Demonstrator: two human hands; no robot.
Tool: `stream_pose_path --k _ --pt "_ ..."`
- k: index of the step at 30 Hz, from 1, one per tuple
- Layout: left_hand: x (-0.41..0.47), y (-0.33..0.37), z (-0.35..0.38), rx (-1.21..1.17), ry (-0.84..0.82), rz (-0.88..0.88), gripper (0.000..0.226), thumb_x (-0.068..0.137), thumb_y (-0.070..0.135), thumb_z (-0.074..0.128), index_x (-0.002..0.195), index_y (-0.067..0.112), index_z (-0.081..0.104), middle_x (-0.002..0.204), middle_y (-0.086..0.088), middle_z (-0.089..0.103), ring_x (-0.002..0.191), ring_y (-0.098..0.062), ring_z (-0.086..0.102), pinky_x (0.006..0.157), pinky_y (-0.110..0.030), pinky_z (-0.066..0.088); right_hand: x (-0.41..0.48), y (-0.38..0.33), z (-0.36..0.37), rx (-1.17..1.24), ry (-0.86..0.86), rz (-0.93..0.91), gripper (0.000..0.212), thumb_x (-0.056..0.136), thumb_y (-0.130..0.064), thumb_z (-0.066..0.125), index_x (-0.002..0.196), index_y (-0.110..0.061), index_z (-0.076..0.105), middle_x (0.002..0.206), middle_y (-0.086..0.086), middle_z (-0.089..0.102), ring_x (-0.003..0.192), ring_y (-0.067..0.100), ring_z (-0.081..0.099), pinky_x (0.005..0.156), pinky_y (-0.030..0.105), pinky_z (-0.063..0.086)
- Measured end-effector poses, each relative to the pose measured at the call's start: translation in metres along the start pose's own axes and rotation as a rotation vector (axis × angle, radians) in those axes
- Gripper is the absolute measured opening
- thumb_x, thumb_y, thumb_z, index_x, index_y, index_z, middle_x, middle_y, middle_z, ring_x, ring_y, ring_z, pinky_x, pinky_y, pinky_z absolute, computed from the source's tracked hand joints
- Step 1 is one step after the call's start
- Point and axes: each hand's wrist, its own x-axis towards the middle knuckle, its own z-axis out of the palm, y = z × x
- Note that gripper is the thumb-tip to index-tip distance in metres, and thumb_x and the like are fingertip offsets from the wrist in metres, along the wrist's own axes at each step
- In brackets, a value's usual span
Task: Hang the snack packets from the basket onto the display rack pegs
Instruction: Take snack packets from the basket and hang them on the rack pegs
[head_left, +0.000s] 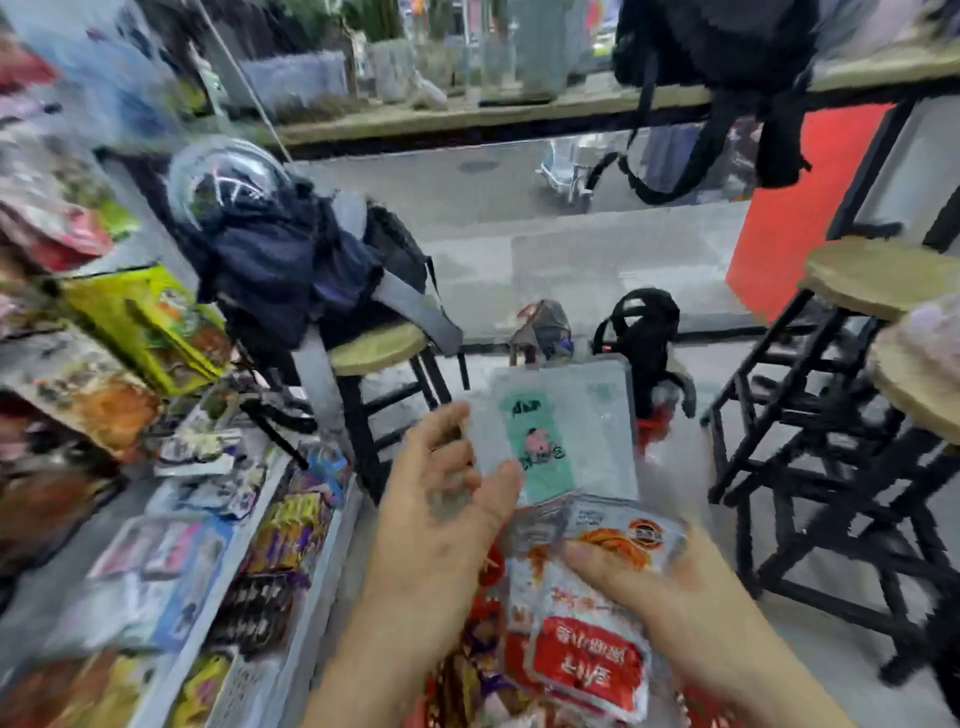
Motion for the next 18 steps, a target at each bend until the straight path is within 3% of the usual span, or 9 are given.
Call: stream_pose_path --k 2,3,6,8,11,16,18 --pt "-0.006 0.075 -0.015 -0.023 0.046 -0.027 0.049 0.061 0.058 0.082 0.104 0.050 0.059 0.103 -0.002 0.072 0.091 -0.021 0.070 0.078 -0.045 0.057 -0.017 -0.068 0.005 -0.079 -0.100 0.032 0.026 0.077 -0.036 0.077 0.097 -0.021 0.073 0.087 -0.006 0.077 0.077 0.008 0.073 0.070 0.017 0.054" --pt "-0.010 0.110 -0.021 -0.042 0.062 -0.042 0.052 0.060 0.050 0.086 0.105 0.040 0.061 0.099 -0.004 0.073 0.087 -0.023 0.071 0.075 -0.044 0.057 -0.026 -0.101 0.009 -0.108 -0.149 0.044 0.037 0.072 -0.044 0.078 0.101 -0.022 0.071 0.090 -0.007 0.076 0.079 0.007 0.072 0.071 0.018 0.055" --pt "-0.028 0.197 -0.024 -0.059 0.132 -0.023 0.016 0.074 0.018 0.077 0.088 0.017 0.070 0.081 0.001 0.076 0.071 -0.013 0.071 0.059 -0.026 0.055 -0.049 -0.184 0.023 -0.157 -0.344 -0.053 0.024 0.070 -0.038 0.072 0.092 -0.031 0.076 0.088 -0.006 0.077 0.080 0.011 0.072 0.073 0.022 0.056" --pt "-0.044 0.232 -0.025 -0.057 0.271 0.018 0.012 0.080 0.002 0.072 0.078 0.014 0.070 0.068 0.005 0.073 0.059 -0.007 0.067 0.051 -0.021 0.052 -0.062 -0.220 0.031 -0.167 -0.438 -0.121 0.020 0.071 -0.034 0.071 0.091 -0.032 0.077 0.086 -0.003 0.077 0.078 0.013 0.072 0.071 0.026 0.056" --pt "-0.068 0.266 -0.027 0.012 0.505 0.112 0.015 0.080 0.004 0.074 0.072 0.017 0.070 0.065 0.006 0.072 0.058 -0.008 0.065 0.053 -0.027 0.055 -0.074 -0.249 0.035 -0.135 -0.556 -0.151 0.017 0.074 -0.025 0.073 0.088 -0.017 0.078 0.081 0.002 0.077 0.071 0.014 0.072 0.064 0.023 0.053" --pt "-0.108 0.306 -0.051 0.010 0.802 0.236 0.005 0.080 0.015 0.078 0.078 0.015 0.073 0.082 0.003 0.074 0.077 -0.016 0.069 0.074 -0.040 0.060 -0.090 -0.273 0.038 -0.122 -0.702 -0.144 0.010 0.076 -0.020 0.074 0.086 -0.019 0.077 0.082 0.002 0.077 0.072 0.018 0.074 0.063 0.023 0.054" --pt "-0.130 0.324 -0.061 0.017 0.944 0.255 0.044 0.068 0.037 0.084 0.098 0.008 0.072 0.107 -0.008 0.072 0.099 -0.026 0.067 0.087 -0.050 0.056 -0.096 -0.275 0.042 -0.096 -0.740 -0.124 0.011 0.072 -0.018 0.075 0.082 -0.019 0.078 0.083 0.006 0.077 0.073 0.023 0.074 0.063 0.026 0.057"
